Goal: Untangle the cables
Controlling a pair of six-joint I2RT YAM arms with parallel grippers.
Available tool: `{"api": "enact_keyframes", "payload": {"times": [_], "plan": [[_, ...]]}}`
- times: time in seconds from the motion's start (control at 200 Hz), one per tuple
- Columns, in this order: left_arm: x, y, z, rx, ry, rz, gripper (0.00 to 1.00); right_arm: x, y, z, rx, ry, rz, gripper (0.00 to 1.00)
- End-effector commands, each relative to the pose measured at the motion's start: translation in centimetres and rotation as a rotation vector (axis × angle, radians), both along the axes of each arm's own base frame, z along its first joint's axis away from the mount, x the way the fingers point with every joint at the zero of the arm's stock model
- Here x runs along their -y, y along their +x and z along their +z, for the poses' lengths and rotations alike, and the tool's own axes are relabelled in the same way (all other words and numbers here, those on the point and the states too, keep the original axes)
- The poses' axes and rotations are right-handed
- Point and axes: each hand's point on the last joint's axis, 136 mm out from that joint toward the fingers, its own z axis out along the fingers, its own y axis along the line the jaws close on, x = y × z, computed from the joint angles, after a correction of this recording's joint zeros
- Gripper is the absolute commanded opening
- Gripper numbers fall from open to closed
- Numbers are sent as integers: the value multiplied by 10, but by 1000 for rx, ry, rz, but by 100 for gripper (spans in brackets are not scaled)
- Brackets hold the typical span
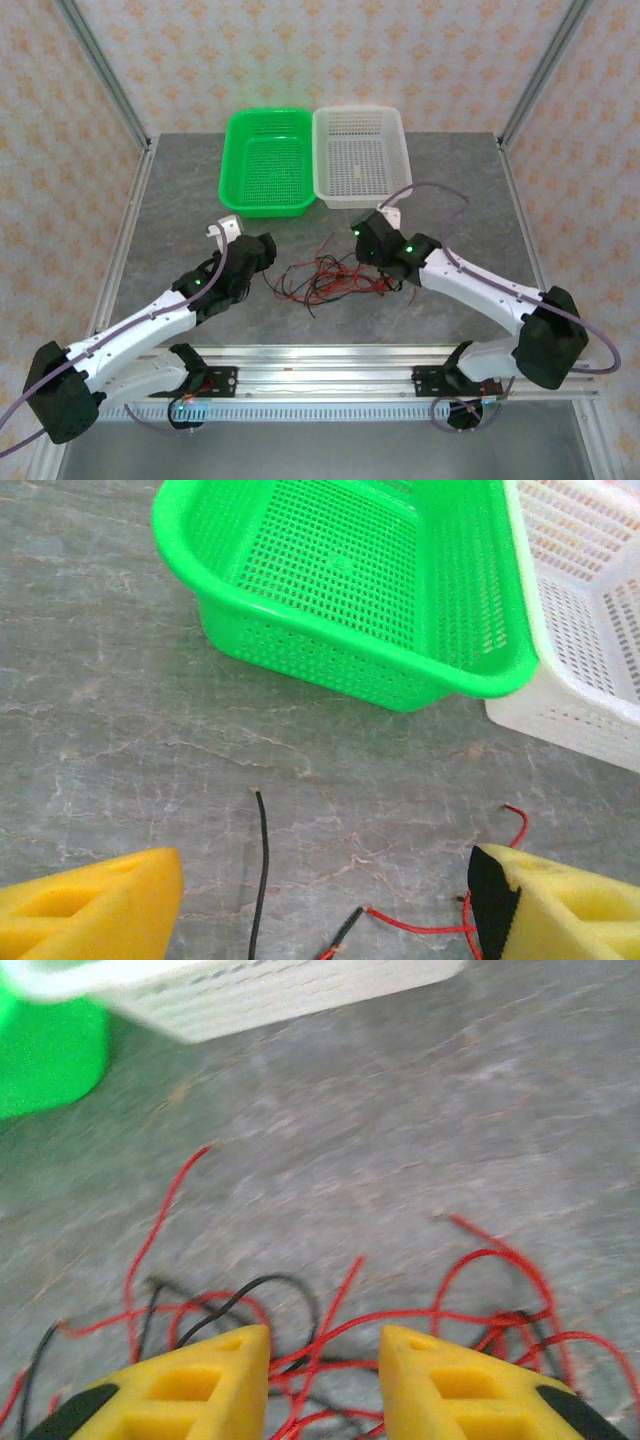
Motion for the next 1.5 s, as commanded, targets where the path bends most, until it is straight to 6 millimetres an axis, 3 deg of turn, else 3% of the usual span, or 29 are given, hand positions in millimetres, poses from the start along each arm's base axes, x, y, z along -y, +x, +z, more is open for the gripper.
{"api": "enact_keyframes", "payload": {"times": [0.0,0.12,0.295,0.536,0.731,0.856,1.006,1.216,1.366,1.497], "plan": [[5,-2,7,-16,9,-51,78,-42,-21,-2,-63,42,185,38],[7,-1,11,-8,4,-61,78,-64,-40,-12,-136,188,215,42],[6,-2,15,8,10,-69,78,-74,-53,-14,-155,359,147,53],[14,0,11,-2,1,-102,78,-44,-44,-54,-155,6,135,51],[19,-3,-2,-23,-30,-120,78,-52,-47,-68,-184,-2,182,48],[40,-2,-12,-49,-91,-195,78,-51,-37,-69,-154,-32,156,46],[83,-3,-28,-95,-162,-331,77,-44,-22,-72,-125,-111,86,44],[143,-9,-61,-203,-77,-482,78,-24,-11,-88,-126,-221,-10,44],[156,-15,-95,-291,-12,-506,78,-11,-12,-101,-147,-198,-53,45],[157,-22,-119,-350,5,-514,78,2,-16,-117,-177,-174,-80,45]]}}
